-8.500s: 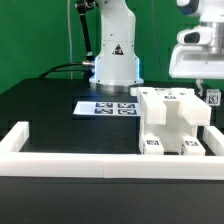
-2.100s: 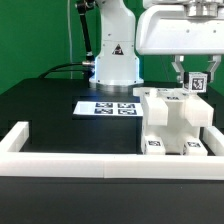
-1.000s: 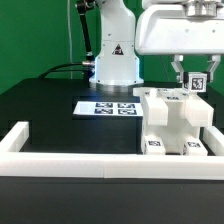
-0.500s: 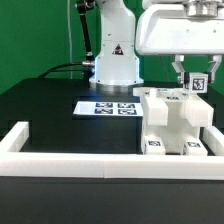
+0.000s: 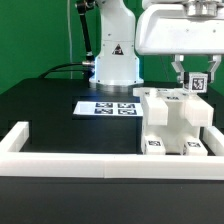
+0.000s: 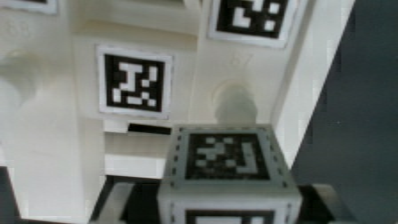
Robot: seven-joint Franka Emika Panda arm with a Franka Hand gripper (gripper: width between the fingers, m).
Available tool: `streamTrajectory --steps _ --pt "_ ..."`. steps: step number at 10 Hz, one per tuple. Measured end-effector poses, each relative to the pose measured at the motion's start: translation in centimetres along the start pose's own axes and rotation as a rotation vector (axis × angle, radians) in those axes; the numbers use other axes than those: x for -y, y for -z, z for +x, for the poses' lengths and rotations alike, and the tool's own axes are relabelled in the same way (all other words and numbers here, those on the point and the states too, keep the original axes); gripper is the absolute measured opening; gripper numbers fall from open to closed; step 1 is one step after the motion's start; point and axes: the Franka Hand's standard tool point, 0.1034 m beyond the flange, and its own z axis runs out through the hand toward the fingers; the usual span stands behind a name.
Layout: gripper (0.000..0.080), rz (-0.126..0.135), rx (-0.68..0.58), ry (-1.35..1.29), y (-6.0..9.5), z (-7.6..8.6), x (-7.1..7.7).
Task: Assemble chair
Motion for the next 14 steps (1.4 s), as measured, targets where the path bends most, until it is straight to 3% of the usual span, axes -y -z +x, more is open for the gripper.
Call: streamTrajectory --steps 3,14 --pt "0.0289 0.008 0.003 -0.004 0.6 -0.7 0.3" --pt "0.0289 0.001 0.023 0.003 -0.7 -1.4 0.4"
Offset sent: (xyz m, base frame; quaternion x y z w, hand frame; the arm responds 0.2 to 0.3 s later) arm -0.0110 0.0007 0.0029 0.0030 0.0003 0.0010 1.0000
